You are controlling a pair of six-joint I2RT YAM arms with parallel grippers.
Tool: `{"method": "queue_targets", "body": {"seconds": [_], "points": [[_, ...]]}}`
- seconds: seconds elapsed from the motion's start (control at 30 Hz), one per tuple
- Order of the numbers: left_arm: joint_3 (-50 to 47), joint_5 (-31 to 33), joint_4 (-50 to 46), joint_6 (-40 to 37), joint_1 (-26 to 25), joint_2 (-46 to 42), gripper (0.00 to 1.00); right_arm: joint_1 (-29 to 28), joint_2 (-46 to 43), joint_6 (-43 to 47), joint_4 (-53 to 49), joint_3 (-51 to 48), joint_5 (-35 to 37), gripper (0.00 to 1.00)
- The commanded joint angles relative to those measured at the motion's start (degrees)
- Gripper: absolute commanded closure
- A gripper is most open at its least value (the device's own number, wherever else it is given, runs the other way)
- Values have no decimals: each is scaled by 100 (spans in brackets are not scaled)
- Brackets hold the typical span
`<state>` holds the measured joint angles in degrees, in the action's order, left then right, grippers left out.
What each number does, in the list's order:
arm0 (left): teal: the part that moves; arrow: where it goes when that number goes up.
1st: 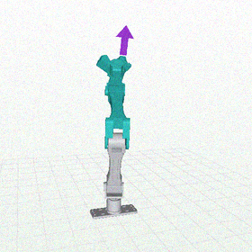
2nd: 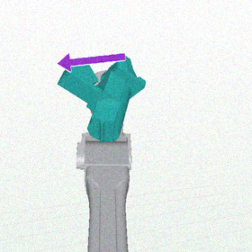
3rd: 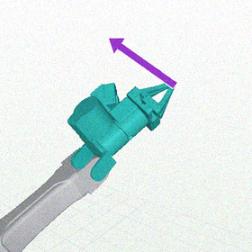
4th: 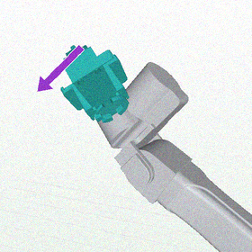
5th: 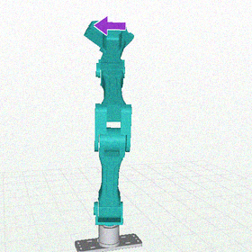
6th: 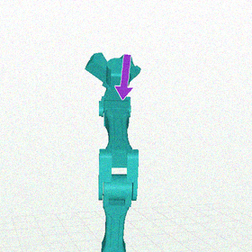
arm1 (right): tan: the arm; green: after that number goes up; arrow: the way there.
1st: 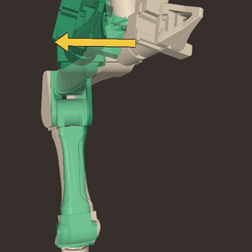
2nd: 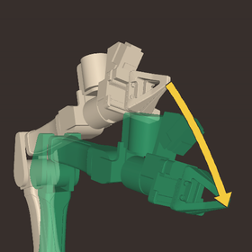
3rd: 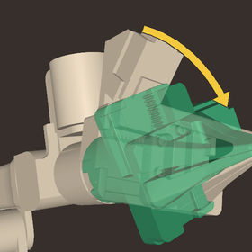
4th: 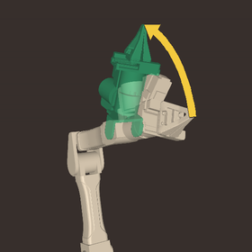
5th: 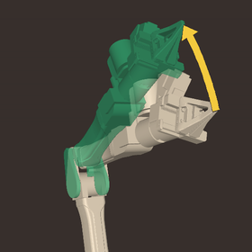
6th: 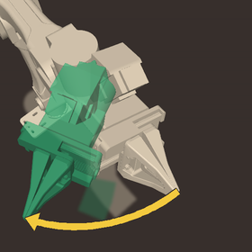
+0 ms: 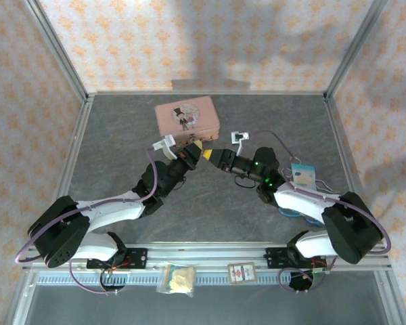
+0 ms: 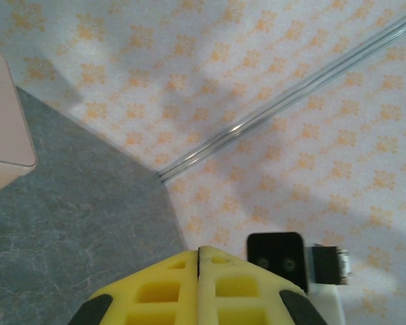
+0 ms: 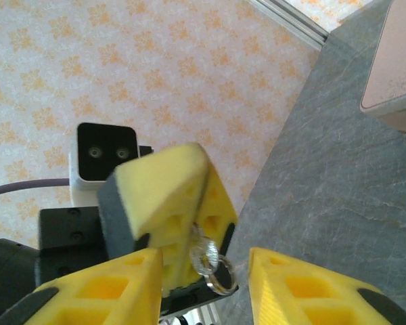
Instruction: Unlock the padlock with the key
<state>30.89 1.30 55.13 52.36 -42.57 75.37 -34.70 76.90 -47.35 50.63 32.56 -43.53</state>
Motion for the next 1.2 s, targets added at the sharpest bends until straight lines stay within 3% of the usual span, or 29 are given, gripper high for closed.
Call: {"method": "queue_targets", "body": {"seconds": [0.0,0.53,0.67,0.83,0.97,1.03,1.17], "points": [[-23,-133,396,-109,-50,32,100,-13,79,-76,537,-16,-204,66],[-15,-275,858,324,-91,304,100,-11,331,-363,1133,10,-377,80],[-53,-295,969,424,-103,300,100,-11,402,-389,1233,23,-393,100],[-124,-211,999,475,-104,217,100,-15,383,-277,1180,-21,-316,100],[-345,155,807,503,21,-120,21,-2,181,494,176,73,-206,100],[-454,114,615,482,247,-313,13,-2,13,1017,-478,157,-55,100],[-704,-163,188,543,790,-577,12,-3,-260,1905,-1625,388,307,100]]}}
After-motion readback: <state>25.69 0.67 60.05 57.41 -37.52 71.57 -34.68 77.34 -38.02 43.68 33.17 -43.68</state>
